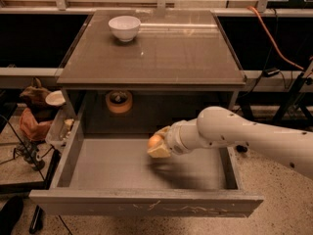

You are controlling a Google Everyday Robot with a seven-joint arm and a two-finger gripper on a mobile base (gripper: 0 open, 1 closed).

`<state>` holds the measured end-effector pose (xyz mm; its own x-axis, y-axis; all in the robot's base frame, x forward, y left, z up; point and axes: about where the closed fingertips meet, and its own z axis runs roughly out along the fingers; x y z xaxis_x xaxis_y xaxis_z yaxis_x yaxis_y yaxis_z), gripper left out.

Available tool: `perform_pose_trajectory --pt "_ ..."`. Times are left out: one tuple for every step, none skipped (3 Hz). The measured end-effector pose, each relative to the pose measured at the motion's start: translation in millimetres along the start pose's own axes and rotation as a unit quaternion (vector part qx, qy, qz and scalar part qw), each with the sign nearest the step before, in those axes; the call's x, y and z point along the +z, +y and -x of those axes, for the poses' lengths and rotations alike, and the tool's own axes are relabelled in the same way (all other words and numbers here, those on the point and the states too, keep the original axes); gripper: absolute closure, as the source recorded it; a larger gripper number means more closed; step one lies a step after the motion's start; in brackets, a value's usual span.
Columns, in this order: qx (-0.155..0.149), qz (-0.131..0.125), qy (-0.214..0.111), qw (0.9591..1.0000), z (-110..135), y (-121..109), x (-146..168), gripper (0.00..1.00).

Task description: Place orange into top drawer

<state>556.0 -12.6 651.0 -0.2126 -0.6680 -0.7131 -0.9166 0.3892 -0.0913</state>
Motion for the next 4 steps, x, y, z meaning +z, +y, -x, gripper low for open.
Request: perform_pose_trajectory --pt "0.003 -0.006 0.021 0.9998 -11.6 1.0 11.2 1.0" --pt "0.009 -0.001 0.025 0.9997 -18.9 1.2 19.1 1.0" --pt "0.015 0.007 0.02 0.9997 -23.5 1.3 24.7 1.0" --pt "0.018 0.011 0.017 0.9996 -26.1 1.3 27.8 1.0"
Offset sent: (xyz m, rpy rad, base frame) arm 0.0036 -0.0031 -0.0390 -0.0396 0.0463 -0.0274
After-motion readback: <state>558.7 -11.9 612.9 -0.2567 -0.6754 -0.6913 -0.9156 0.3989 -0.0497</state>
